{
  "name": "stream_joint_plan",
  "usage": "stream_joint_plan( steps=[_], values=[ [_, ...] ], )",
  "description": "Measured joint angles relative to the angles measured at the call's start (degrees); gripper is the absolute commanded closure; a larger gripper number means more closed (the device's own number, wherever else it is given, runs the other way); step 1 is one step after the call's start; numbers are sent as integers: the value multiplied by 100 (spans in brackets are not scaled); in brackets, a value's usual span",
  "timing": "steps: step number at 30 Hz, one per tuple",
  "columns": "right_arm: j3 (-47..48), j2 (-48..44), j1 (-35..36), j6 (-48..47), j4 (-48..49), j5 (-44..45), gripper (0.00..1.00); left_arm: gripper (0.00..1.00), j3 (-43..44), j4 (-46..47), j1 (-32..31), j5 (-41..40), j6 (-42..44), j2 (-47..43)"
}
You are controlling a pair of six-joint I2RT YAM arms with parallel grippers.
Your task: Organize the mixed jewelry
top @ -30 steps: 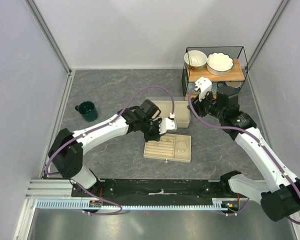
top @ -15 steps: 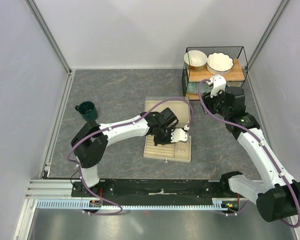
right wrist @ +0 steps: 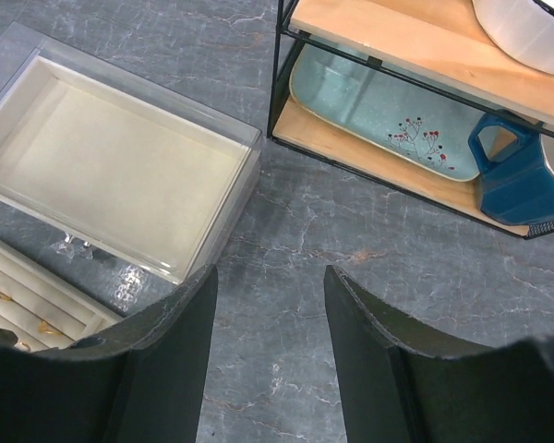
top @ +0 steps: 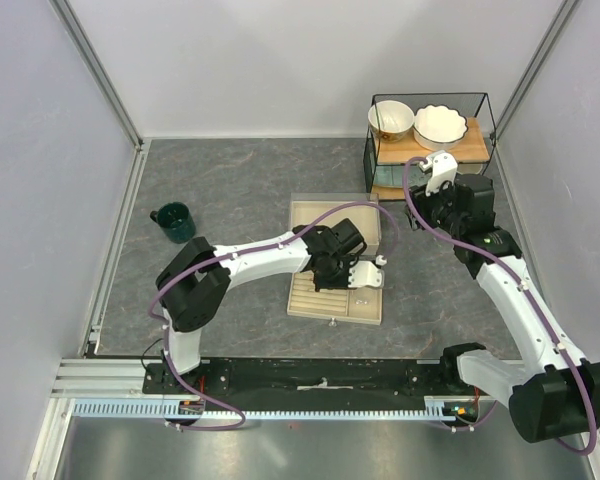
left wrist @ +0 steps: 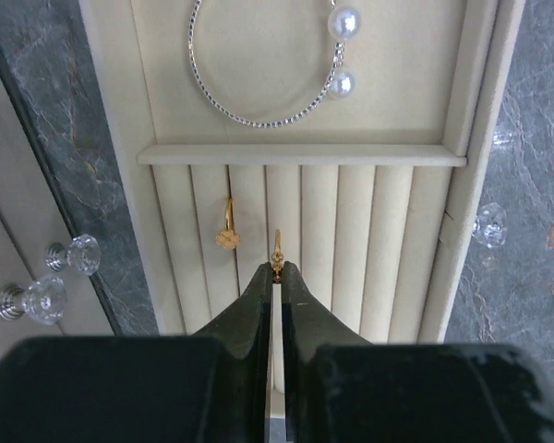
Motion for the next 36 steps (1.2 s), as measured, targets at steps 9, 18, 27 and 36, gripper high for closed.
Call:
stream_joint_plan(
  steps=[9,18,27,36],
  values=[
    [-33,0,-52,13,0,-105,43,99,136,-76,-109,-96,59,168],
    [-33,0,-111,13,0,-149,42,98,197,-160,-144,-136,63,197],
    [-59,26,-144,15,2,-251,43,98,205,-192,-166,-140,66,199],
    [-66,46,-151,17,4,-289,42,98,205,-275,-210,-136,63,199]
  ],
)
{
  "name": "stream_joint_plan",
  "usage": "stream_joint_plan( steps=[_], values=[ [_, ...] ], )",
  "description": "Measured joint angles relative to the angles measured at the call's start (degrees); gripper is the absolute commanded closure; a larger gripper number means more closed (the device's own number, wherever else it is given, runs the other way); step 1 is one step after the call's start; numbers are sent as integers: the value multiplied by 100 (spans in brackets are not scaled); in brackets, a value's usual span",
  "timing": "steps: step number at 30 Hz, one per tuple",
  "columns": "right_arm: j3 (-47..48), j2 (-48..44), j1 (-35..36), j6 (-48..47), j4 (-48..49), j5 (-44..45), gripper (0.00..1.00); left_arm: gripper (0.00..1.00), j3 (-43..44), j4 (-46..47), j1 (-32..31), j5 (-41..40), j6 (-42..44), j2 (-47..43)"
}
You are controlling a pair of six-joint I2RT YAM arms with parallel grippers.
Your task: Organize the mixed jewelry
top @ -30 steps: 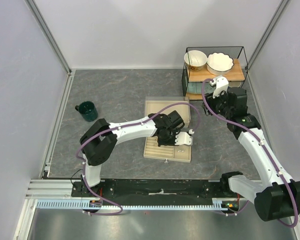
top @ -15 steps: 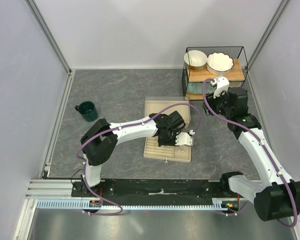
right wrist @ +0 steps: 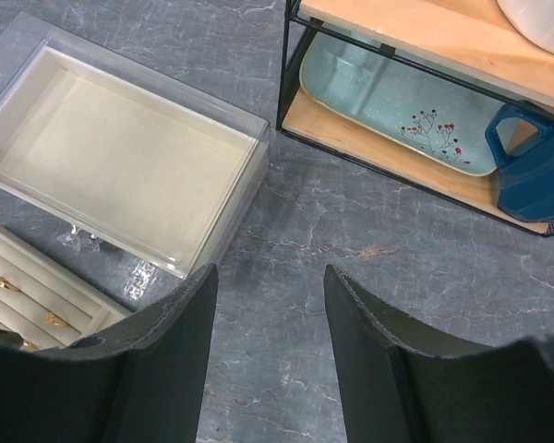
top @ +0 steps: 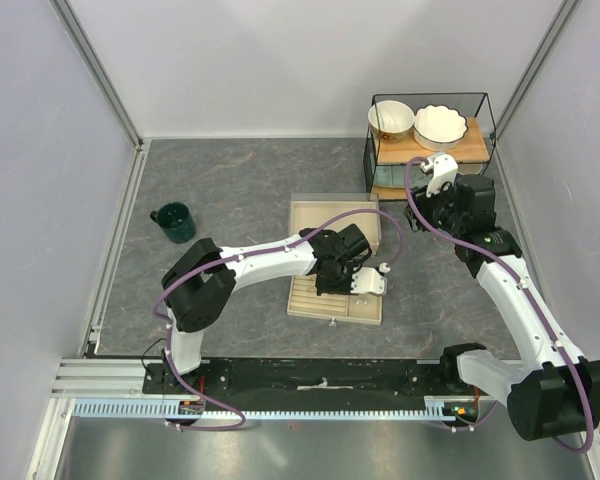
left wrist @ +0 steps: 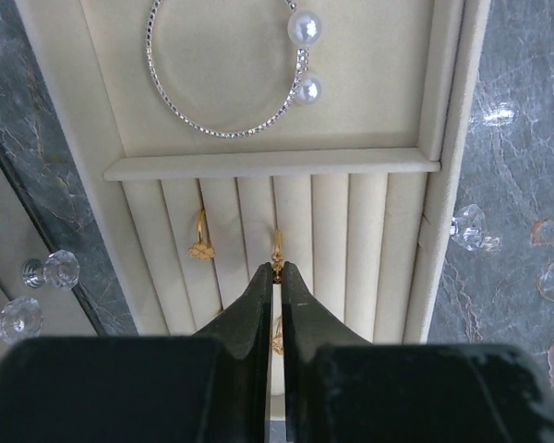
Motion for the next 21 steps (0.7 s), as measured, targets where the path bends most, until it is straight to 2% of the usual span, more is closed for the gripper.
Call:
stream_joint_plan(
  steps=[21],
  values=[
    [-160,-9,-15,0,22,-114,43,98,151,-31,0,-24,0,234]
  ],
)
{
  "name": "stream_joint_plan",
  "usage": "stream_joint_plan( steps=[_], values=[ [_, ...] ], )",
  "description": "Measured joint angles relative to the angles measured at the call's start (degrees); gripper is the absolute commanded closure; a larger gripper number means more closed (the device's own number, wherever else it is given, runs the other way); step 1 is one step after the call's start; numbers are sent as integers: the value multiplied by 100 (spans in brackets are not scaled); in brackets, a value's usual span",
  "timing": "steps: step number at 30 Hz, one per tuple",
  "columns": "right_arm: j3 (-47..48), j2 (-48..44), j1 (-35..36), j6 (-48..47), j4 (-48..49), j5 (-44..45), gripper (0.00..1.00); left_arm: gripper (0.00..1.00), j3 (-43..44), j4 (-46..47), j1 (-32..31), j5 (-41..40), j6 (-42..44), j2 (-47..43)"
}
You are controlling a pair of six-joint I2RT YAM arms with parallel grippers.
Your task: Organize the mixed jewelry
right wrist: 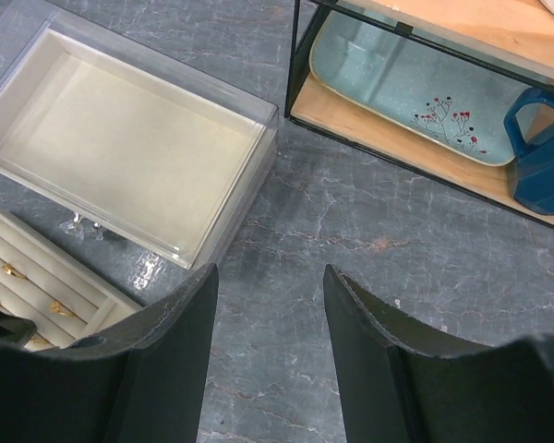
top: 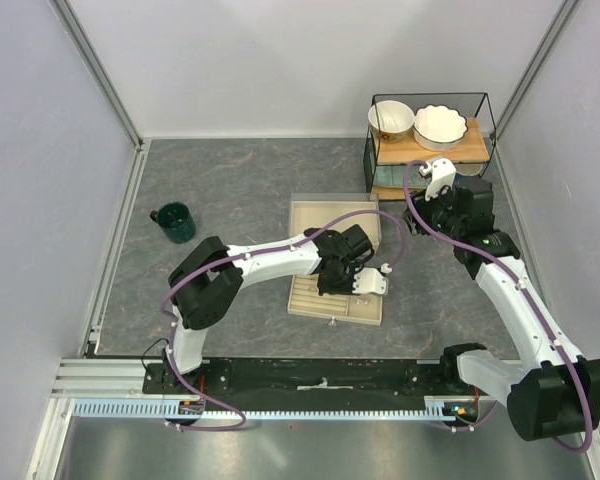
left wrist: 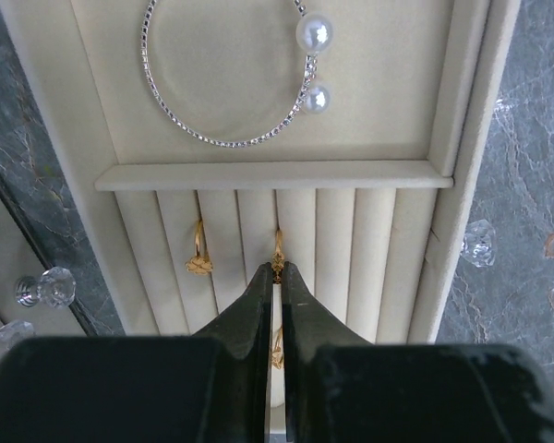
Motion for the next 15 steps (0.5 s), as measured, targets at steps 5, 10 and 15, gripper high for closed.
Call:
stream_joint_plan(
  steps=[5,10,15],
  values=[
    [-24,-7,-20,-2,0,-24,43,98,85,-81,-4,-15,0,61],
    [-33,-28,-20,-2,2,-50,43,98,184,-175,-17,-35,0,133],
    [-33,-37,-20,-2,2,-87,43,99,260,-249,-87,-184,-2,190]
  ],
)
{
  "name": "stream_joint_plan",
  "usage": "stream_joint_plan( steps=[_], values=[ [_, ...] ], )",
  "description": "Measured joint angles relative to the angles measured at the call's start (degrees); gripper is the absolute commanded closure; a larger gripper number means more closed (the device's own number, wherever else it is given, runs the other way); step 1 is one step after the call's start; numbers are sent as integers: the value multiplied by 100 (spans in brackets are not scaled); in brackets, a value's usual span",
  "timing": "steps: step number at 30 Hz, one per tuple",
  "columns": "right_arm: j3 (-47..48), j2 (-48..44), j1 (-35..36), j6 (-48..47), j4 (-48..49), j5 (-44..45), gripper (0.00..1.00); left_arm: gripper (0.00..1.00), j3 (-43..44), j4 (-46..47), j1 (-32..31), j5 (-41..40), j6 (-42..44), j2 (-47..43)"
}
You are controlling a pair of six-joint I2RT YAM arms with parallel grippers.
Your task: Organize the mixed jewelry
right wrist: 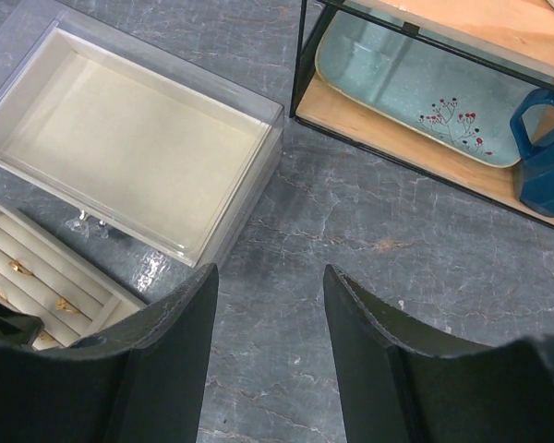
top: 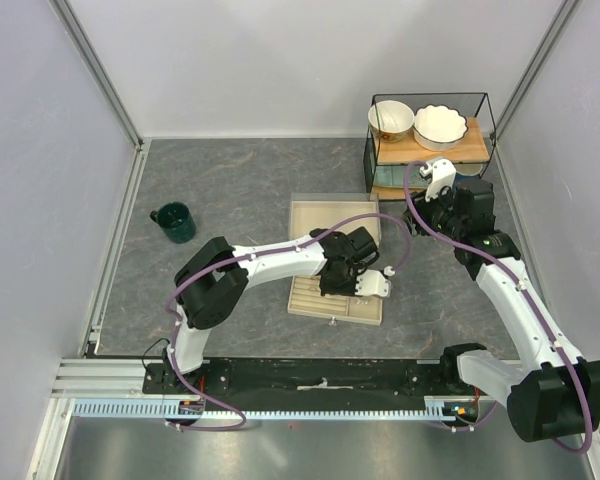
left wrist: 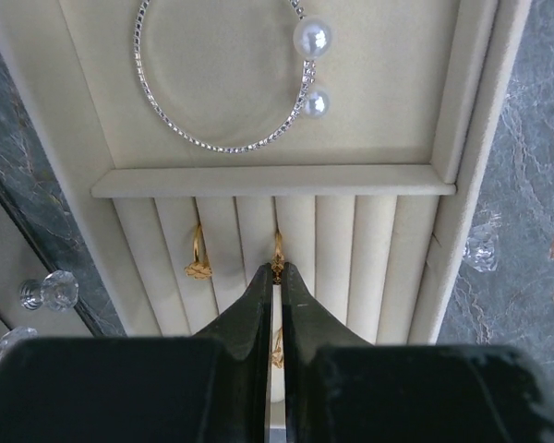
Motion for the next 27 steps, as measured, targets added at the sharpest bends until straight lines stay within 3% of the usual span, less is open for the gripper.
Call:
stream_joint_plan(
  steps=[11,18,27],
  values=[
    [0,-24,0,0,0,-42,43,97,92,-87,-127,-275,0,90],
    [0,-24,0,0,-2,-63,43,84,122,-122,-138,-299,0,111],
    [0,-28,0,0,-2,-105,43,77,179,-160,-184,-439,-4,153]
  ],
)
